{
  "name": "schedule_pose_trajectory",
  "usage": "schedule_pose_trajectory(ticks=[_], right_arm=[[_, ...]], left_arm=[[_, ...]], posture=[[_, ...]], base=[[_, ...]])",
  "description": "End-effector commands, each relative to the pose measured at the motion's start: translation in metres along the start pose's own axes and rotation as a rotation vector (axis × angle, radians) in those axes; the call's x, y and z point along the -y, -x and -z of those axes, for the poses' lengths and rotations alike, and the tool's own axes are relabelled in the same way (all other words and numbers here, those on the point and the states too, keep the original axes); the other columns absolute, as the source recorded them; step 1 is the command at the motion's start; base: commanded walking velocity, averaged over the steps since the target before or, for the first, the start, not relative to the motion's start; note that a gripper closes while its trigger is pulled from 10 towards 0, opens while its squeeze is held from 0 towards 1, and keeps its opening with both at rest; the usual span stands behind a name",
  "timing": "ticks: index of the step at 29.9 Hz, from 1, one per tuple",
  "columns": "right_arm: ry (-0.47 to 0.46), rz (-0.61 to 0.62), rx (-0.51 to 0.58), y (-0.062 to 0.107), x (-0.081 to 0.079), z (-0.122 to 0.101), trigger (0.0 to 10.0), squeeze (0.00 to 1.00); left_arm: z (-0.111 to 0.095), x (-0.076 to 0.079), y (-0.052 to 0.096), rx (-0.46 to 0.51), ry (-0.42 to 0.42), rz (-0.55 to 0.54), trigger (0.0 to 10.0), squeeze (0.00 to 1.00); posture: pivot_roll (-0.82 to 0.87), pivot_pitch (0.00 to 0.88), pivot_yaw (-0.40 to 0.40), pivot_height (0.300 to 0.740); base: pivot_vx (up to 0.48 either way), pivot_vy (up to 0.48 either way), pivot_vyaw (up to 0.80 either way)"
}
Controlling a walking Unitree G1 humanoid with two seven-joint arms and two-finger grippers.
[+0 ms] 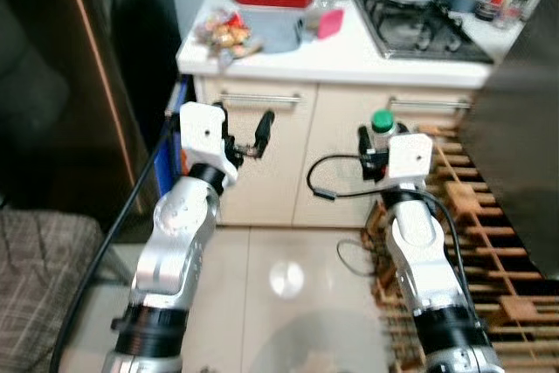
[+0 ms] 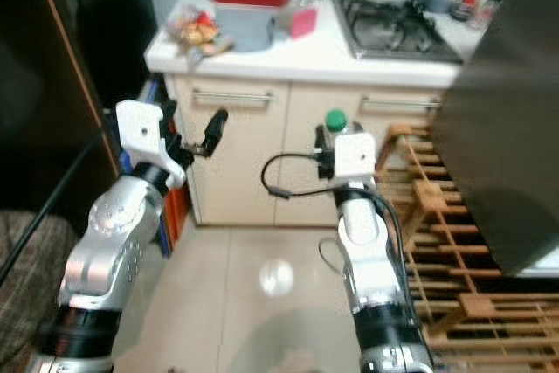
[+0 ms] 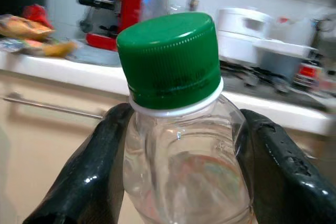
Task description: Restocking fridge
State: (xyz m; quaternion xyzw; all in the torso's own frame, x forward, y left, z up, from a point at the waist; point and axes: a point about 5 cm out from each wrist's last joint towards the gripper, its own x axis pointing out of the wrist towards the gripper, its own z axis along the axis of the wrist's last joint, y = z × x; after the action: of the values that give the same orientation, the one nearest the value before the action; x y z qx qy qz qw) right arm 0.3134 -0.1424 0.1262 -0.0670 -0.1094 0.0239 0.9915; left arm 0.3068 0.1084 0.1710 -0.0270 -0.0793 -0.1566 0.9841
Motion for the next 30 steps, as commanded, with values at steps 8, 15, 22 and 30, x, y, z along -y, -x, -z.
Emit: schedule_pose_trajectory(ticks=[8, 15, 22, 30], right_arm=[[0.009, 0.075, -0.024, 0.0085, 0.0161, 0.0069, 0.0, 0.00], [0.001, 0.090, -0.012, 0.0071, 0.0191, 0.0042, 0.0, 0.00], [0.019, 0.099, -0.010, 0.0064, 0.0198, 0.0040, 0.0, 0.00], [0.030, 0.099, 0.010, 0.0027, 0.0223, 0.0012, 0.0, 0.00]], left_arm=[[0.0083, 0.0058, -0.0003, -0.024, 0.003, 0.043, 10.0, 0.00], [0.0107, 0.0063, 0.0004, -0.028, -0.019, 0.063, 10.0, 0.00], [0.0126, 0.0092, -0.0002, -0.026, -0.004, 0.061, 10.0, 0.00], [0.0123, 0.0134, -0.0013, -0.014, -0.018, 0.100, 10.0, 0.00]], posture=[[-0.06, 0.000, -0.024, 0.740], [-0.07, 0.000, -0.023, 0.740], [-0.07, 0.000, -0.023, 0.740], [-0.08, 0.000, -0.021, 0.740]], base=[[0.000, 0.315, -0.80], [0.000, -0.108, -0.80], [0.000, -0.471, -0.80], [0.000, -0.465, -0.30]])
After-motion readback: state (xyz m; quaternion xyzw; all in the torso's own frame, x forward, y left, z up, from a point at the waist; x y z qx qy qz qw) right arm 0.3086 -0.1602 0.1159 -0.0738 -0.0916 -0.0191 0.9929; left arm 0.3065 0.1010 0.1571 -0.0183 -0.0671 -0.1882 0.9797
